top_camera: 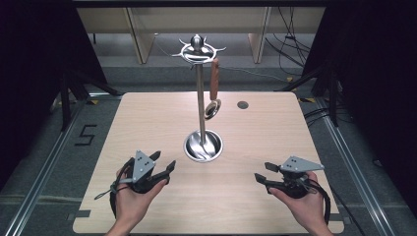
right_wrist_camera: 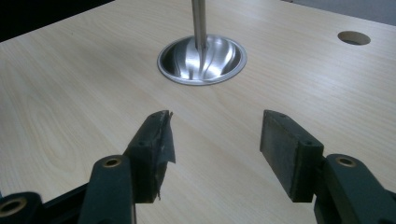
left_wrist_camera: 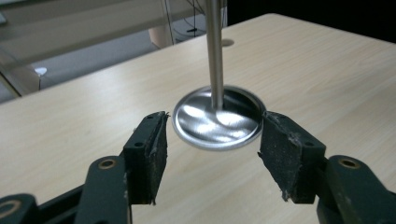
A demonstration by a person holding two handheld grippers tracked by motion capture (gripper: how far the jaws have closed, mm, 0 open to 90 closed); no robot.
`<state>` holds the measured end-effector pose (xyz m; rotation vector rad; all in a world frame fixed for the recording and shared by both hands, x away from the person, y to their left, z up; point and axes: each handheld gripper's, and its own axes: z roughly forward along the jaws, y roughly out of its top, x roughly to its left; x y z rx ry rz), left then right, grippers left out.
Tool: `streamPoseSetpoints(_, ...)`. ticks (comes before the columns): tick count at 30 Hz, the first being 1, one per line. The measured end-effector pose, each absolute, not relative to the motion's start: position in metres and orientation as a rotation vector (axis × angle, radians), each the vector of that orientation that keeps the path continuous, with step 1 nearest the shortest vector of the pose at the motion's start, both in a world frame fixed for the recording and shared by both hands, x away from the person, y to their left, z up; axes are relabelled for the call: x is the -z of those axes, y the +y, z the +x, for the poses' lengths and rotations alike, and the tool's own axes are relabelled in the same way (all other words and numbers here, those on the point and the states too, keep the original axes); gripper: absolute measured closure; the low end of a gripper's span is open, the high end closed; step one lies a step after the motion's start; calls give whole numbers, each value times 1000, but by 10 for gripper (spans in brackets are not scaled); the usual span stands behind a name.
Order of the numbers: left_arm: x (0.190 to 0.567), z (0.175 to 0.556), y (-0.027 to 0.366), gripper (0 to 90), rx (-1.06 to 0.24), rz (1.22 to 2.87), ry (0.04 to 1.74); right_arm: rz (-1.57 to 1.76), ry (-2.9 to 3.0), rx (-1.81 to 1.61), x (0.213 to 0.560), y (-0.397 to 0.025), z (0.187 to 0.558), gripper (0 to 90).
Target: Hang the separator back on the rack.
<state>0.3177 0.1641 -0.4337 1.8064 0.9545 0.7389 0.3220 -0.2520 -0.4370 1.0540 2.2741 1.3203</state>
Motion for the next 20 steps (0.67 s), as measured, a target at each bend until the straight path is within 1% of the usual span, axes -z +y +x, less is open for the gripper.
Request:
streamPoseSetpoints(8,462,322,179,411,-678,1844,1034,1048,2274,-1316,436,-254,322,440)
streamPoseSetpoints(10,465,325,182,411,-656,1835,1080,1045,2255,-1310,436,-255,323,438)
streamPoseSetpoints(12,467,328,183,411,-656,1839,1084,1042,2253,-1319,438,-257,326,428)
streamPoseSetpoints(14,468,330,183,416,-665,1851,1098,1059,2243,-1309,439,-258,326,396)
streamPoseSetpoints(20,471,335,181,415,-646,1866,1088,1076,2220,-1319,442,-258,328,382)
